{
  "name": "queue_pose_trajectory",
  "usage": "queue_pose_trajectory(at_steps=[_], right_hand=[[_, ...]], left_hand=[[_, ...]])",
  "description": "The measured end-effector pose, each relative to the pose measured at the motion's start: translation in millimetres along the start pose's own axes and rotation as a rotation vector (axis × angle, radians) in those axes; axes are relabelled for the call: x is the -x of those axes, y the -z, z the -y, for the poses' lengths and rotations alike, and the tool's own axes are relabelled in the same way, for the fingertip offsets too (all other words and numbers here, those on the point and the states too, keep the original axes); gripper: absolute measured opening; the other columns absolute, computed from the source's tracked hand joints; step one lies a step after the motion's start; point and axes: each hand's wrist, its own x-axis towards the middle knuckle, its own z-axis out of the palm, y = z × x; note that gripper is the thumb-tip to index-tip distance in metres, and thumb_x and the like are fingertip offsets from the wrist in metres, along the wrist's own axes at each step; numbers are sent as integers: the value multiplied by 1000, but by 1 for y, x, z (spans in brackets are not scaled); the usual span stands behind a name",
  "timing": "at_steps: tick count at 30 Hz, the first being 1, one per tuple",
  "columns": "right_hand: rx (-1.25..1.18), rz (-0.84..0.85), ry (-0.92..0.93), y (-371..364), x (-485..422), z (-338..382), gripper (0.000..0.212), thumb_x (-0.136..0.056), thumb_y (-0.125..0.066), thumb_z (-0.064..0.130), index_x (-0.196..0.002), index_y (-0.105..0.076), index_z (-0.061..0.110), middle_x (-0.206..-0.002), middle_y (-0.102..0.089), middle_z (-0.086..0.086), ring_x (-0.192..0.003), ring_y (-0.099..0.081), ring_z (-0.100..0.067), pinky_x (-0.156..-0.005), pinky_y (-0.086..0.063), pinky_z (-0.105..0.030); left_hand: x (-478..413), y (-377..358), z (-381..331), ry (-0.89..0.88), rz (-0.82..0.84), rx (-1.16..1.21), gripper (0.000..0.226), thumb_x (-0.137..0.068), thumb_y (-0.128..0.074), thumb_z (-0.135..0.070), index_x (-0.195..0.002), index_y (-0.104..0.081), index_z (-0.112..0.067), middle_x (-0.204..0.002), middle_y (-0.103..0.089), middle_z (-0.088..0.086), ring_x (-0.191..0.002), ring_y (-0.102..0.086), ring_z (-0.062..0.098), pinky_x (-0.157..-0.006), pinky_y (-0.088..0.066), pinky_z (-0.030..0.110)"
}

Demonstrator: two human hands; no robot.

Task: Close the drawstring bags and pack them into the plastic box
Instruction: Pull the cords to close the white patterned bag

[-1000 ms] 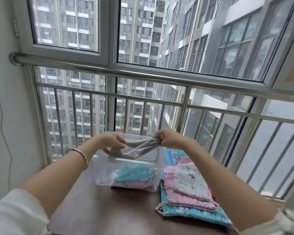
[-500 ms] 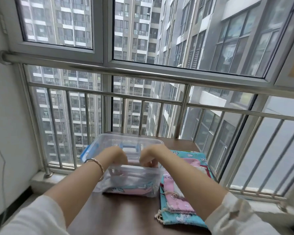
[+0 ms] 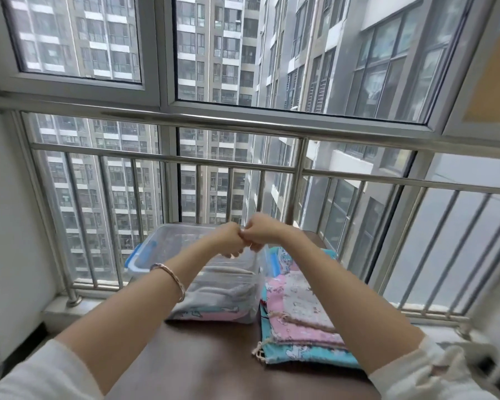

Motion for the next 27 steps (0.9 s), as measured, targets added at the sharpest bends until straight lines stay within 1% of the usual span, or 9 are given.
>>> queue_pose_trajectory(at_steps=[4, 9, 13, 15, 18, 19, 21, 23, 27], right_hand=[[-60, -173, -11, 38, 46, -34, 29, -95, -53, 17, -89, -70, -6, -84, -72, -16, -70, -67, -20, -74, -60, -32], [-114, -175, -111, 32, 93, -94, 24, -93, -49, 7, -85, -68, -4, -77, -68, -14, -65, -66, -20, -62, -57, -28], [-19, -52, -221, -6, 113, -138, 20, -90, -49, 3, -93, -67, -6, -81, -65, -13, -64, -61, -18, -57, -54, -28], [142, -11, -282, -27, 122, -152, 14, -84, -46, -1, -77, -59, 0, -76, -58, -13, -65, -54, -22, -56, -46, -31], [335, 26, -363, -52, 129, -164, 22, -78, -47, 0, -62, -38, 11, -64, -42, -5, -58, -43, -20, -53, -35, -27], [348, 21, -377, -59, 129, -168, 20, -79, -48, 1, -65, -40, 12, -67, -44, -4, -62, -47, -21, -54, -37, -28], [370, -12, -392, -67, 131, -173, 8, -83, -48, 3, -85, -53, 9, -86, -57, -8, -82, -57, -26, -65, -45, -31], [375, -86, -401, -73, 129, -177, 21, -88, -48, 6, -106, -57, 9, -107, -63, -11, -95, -60, -29, -74, -47, -34], [389, -319, -386, -69, 124, -175, 22, -89, -45, 13, -104, -61, 10, -107, -65, -11, -100, -61, -30, -85, -51, -38]], left_hand=[[17, -19, -63, -153, -134, -8, 33, -94, -54, -27, -93, -68, 3, -86, -71, 16, -68, -63, 20, -71, -60, 34], [41, -72, -110, -219, -14, -112, 19, -94, -49, -11, -87, -64, -1, -75, -65, 11, -73, -68, 26, -72, -60, 36], [54, -122, -112, -193, 53, -464, 27, -90, -41, 5, -110, -59, 2, -102, -64, 16, -99, -62, 30, -79, -50, 36], [51, -144, -94, -167, 68, -604, 28, -89, -43, 6, -112, -58, 2, -100, -62, 12, -98, -60, 29, -76, -47, 34], [47, -166, -65, -131, 69, -754, 31, -90, -44, 1, -119, -56, -3, -121, -61, 12, -111, -58, 30, -86, -47, 37], [47, -170, -59, -129, 60, -782, 32, -91, -43, 0, -121, -54, -5, -123, -60, 11, -113, -57, 30, -87, -46, 38], [48, -174, -51, -152, 11, -807, 33, -90, -44, 2, -119, -55, -7, -120, -61, 9, -110, -59, 29, -81, -44, 36], [47, -175, -48, -196, -56, -805, 30, -87, -45, 5, -110, -60, -8, -112, -65, 8, -104, -62, 28, -73, -43, 34], [51, -172, -53, -251, -189, -670, 26, -85, -45, 7, -101, -60, -6, -102, -65, 10, -91, -63, 29, -67, -43, 34]])
